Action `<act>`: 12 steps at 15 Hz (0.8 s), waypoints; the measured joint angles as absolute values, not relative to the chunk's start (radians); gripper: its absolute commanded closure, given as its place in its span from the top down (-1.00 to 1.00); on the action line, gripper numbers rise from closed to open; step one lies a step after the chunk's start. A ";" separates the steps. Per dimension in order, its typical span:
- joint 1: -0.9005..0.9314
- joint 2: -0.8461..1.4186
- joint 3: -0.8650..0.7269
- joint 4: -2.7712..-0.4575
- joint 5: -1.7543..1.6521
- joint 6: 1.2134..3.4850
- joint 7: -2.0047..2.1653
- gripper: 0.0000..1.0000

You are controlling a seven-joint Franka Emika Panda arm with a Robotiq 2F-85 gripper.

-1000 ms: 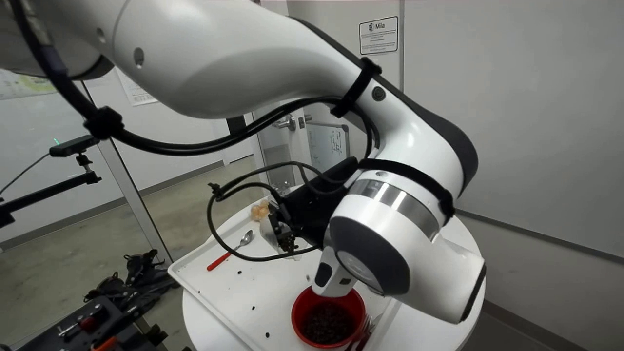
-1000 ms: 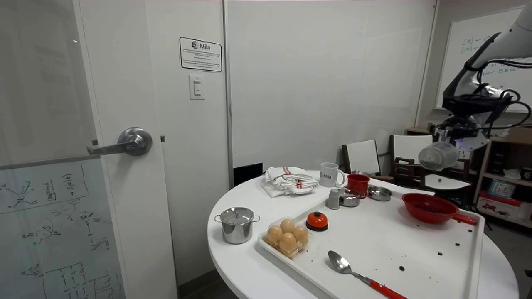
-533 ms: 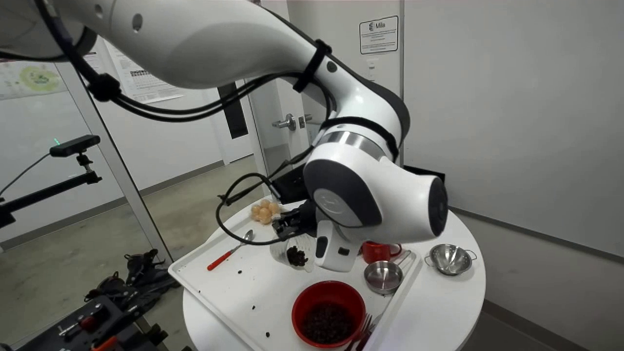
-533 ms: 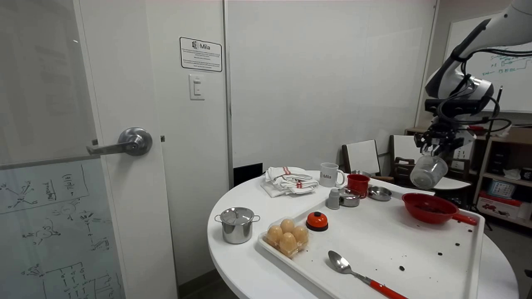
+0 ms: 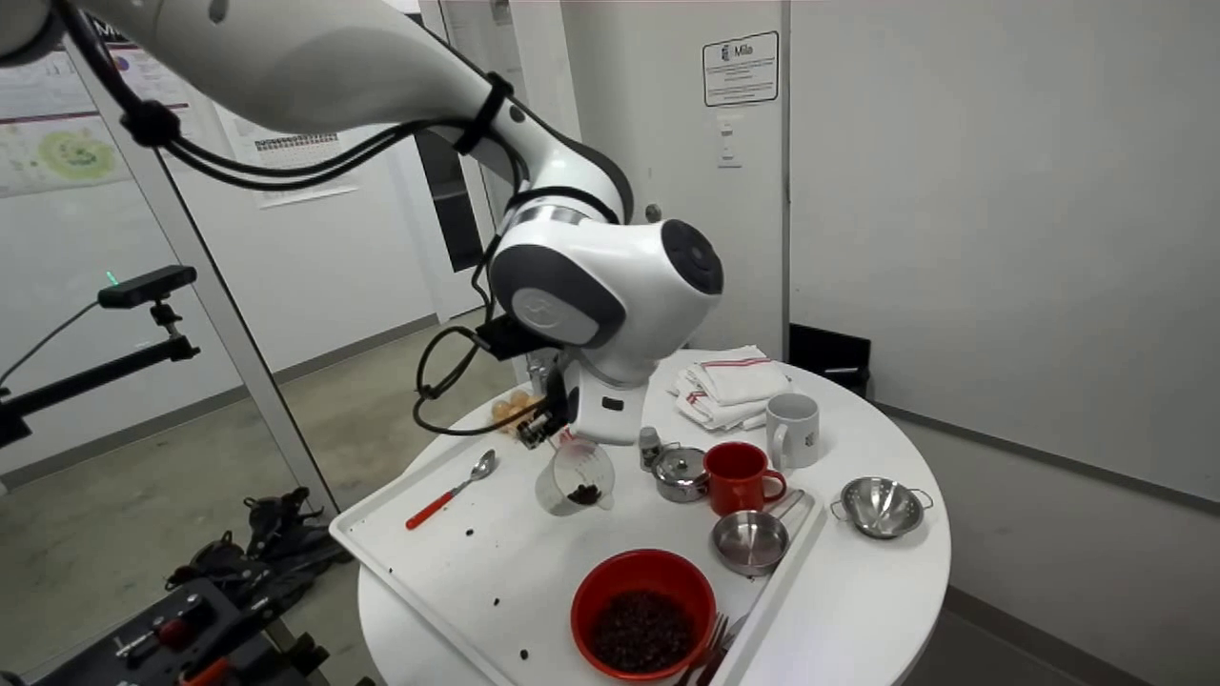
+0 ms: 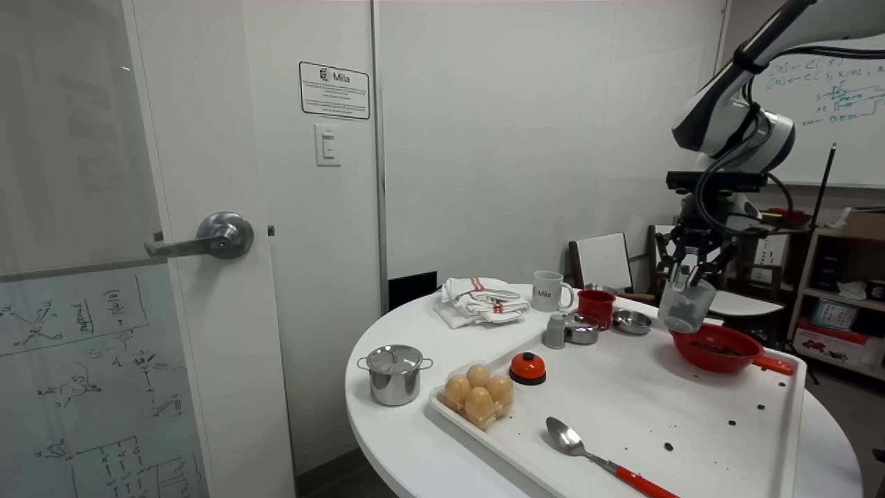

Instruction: Pour some contents from the clear jar into the orange bowl then put the jar on the table

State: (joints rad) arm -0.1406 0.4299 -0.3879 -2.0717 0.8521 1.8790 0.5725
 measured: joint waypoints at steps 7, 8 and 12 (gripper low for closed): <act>-0.056 0.388 -0.276 -2.163 0.798 2.225 0.718 -0.88; -0.051 0.388 -0.264 -2.170 0.789 2.261 0.739 -0.88; -0.025 0.389 -0.228 -2.197 0.728 2.396 0.829 -0.88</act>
State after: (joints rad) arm -0.0255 0.3887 -0.2276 -2.1969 0.7283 2.3961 0.8287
